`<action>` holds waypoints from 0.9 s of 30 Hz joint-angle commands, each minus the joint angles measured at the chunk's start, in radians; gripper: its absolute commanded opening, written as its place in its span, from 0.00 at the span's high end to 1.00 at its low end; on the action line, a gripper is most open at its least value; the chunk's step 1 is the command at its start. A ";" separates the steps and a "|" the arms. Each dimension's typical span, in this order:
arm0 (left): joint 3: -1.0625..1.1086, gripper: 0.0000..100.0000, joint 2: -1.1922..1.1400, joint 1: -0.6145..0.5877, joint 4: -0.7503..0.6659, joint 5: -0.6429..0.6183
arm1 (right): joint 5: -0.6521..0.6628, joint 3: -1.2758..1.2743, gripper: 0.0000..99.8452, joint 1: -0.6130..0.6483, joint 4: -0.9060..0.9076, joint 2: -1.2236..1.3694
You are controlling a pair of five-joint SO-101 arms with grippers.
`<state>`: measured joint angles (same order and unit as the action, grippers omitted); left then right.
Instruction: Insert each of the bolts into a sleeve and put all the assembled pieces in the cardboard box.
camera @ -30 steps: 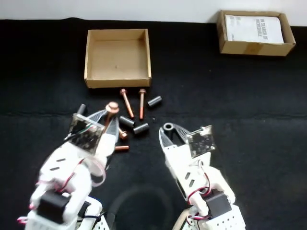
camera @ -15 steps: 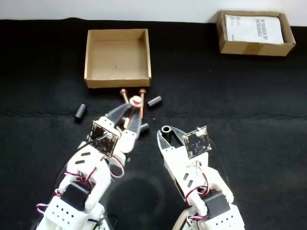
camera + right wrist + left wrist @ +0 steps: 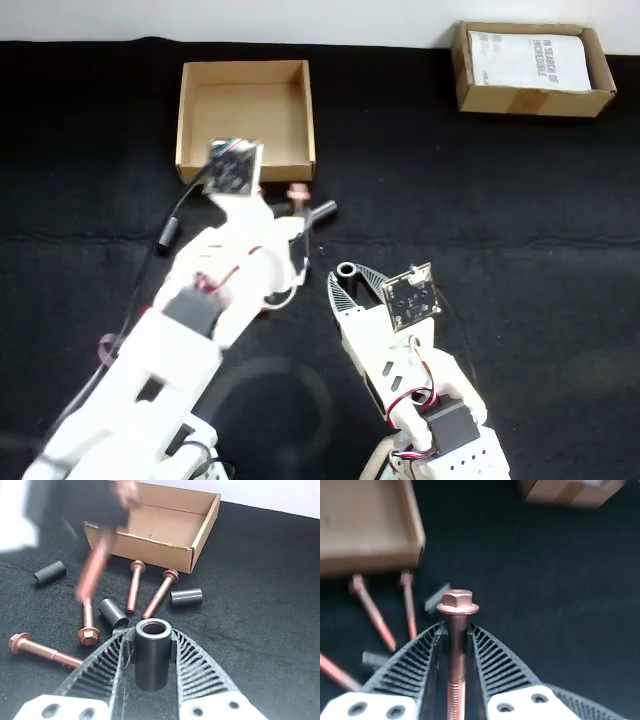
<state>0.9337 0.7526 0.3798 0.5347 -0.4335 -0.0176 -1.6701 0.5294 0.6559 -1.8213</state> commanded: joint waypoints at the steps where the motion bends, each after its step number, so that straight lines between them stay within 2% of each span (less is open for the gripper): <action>1: -0.156 0.99 -0.116 -0.010 0.180 -0.075 | 0.006 -0.036 0.99 0.005 -0.001 -0.012; 4: -0.219 0.99 -0.120 0.004 0.238 -0.094 | 0.006 -0.047 0.99 0.005 -0.001 -0.012; 16: -0.386 0.99 -0.122 0.120 0.233 -0.083 | 0.005 -0.071 0.99 0.005 -0.001 -0.012; 27: -0.239 0.99 -0.122 0.120 -0.041 -0.081 | 0.005 -0.071 0.99 0.004 -0.001 -0.012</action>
<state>0.6805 0.6299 0.4887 0.5792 -0.5148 -0.0176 -1.6717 0.5294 0.6559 -1.8213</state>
